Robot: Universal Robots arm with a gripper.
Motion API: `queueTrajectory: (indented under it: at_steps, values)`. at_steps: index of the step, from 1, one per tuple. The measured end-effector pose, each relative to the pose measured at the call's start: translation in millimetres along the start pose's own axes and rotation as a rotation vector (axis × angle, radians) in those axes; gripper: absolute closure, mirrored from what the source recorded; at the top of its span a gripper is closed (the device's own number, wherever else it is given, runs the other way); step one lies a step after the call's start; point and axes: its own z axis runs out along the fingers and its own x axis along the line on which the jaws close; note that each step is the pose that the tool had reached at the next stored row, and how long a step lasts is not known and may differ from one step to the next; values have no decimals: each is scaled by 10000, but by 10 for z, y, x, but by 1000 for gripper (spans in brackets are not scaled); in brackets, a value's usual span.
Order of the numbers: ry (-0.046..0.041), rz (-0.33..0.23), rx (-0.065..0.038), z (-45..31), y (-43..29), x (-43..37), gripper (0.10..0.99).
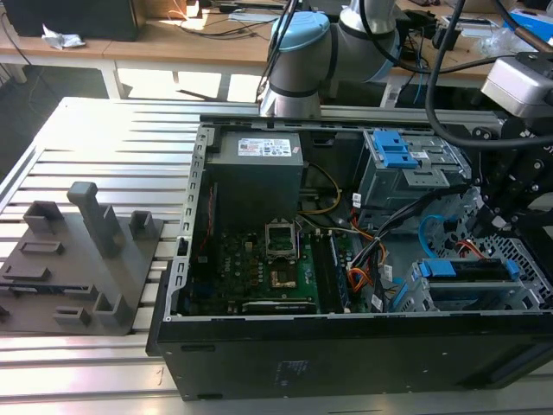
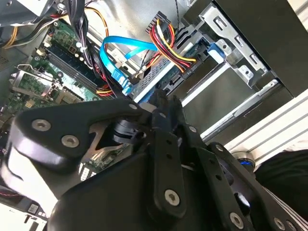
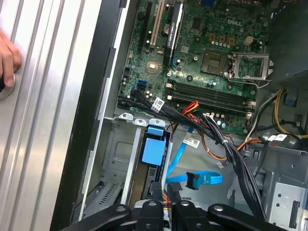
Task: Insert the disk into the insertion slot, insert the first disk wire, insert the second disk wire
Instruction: 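Insert the second disk wire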
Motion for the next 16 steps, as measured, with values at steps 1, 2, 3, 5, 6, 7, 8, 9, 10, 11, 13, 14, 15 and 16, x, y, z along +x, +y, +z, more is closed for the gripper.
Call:
queueTrajectory:
  at_steps: [1,2,3,5,6,7,8,9,10,11,13,14,15,16]
  values:
    - [0,-3,0,0,0,0,792]
    - [0,-4,0,0,0,0,792]
    - [0,-5,0,0,0,0,792]
    - [0,-4,1,-1,-7,-38,725]
    - [-1,-4,0,-2,-13,-67,725]
    - [-1,-5,1,-3,-25,-121,725]
    - [-1,-8,0,-4,-36,-178,725]
    - [1,-19,1,-4,-42,-207,725]
    - [2,-53,1,-2,-42,-225,725]
    - [8,-133,3,2,-34,-238,725]
    - [16,-276,6,17,-5,-265,725]
    - [18,-286,6,22,6,-282,725]
    - [23,-284,5,29,21,-307,725]
    - [64,-282,-4,44,35,-339,725]
